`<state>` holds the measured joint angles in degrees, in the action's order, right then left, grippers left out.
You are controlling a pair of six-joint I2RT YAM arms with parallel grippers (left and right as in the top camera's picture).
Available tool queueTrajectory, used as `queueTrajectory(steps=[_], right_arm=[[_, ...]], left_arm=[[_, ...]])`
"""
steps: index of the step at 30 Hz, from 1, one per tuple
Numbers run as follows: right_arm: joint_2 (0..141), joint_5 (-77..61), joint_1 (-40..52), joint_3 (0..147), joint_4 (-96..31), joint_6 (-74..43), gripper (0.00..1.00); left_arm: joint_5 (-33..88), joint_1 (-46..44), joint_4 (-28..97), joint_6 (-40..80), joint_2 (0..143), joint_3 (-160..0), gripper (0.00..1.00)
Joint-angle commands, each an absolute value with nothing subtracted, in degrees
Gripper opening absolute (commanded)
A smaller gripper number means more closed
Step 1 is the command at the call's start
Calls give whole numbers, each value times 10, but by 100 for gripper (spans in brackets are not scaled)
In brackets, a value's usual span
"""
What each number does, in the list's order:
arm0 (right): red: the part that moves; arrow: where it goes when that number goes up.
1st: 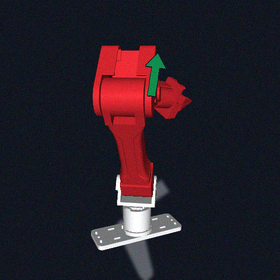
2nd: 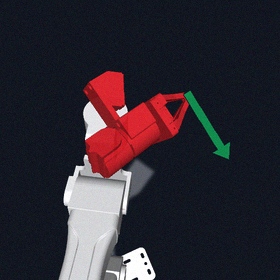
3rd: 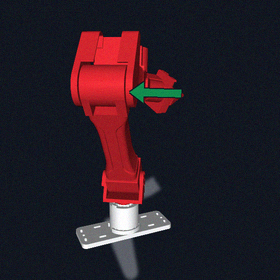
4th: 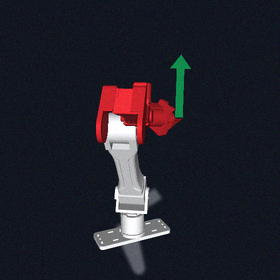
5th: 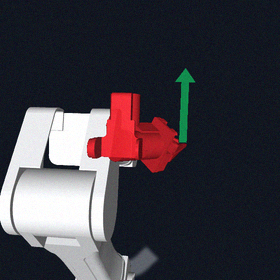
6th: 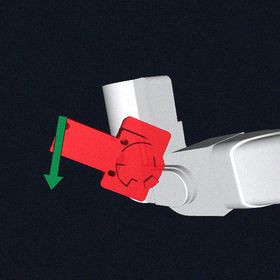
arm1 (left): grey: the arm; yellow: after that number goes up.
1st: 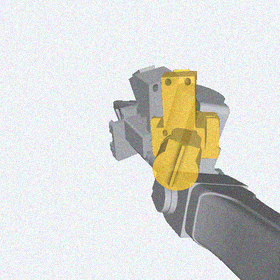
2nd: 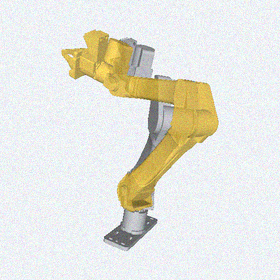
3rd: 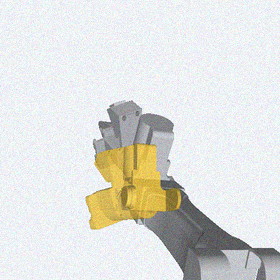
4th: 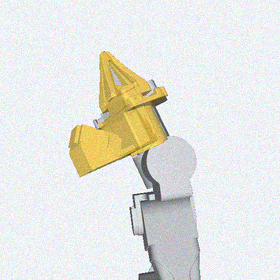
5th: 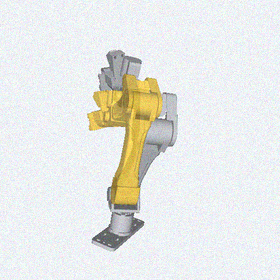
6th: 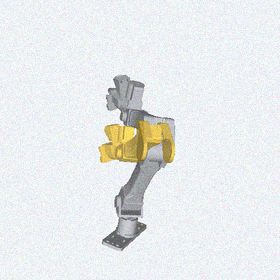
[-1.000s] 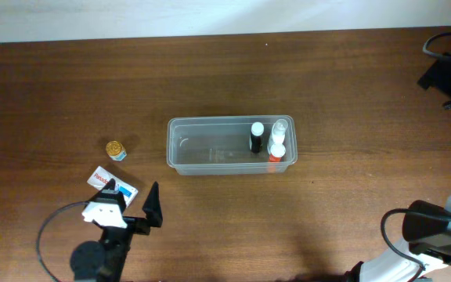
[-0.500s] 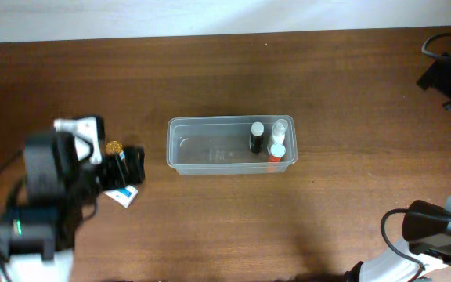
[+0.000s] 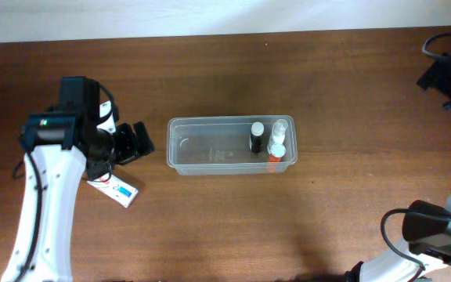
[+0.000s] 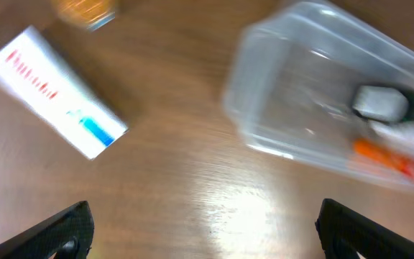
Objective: Pack container
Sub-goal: 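Move the left gripper to the Panadol box and grasp it, then lift the Panadol box and carry it over the container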
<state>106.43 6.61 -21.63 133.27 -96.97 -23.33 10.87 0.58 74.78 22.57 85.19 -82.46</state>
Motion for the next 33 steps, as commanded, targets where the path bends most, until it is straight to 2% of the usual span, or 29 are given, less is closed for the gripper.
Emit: queueTrajectory(steps=[1,10,16,22,28,33], right_arm=[[1062,72,-218,1336,-973,-229,98],[1062,72,-218,1336,-973,-229,98],[1062,72,-218,1336,-973,-229,98],[1062,72,-218,1336,-973,-229,98],[1062,72,-218,1336,-973,-229,98],[1062,72,-218,1336,-973,-229,98]], left_arm=[[17,9,750,370,872,-806,99],[-14,19,657,448,853,-663,100],[9,95,577,473,853,-572,99],[10,162,535,473,853,-538,99],[-70,167,522,464,854,-533,99],[-67,167,500,432,858,-533,99]])
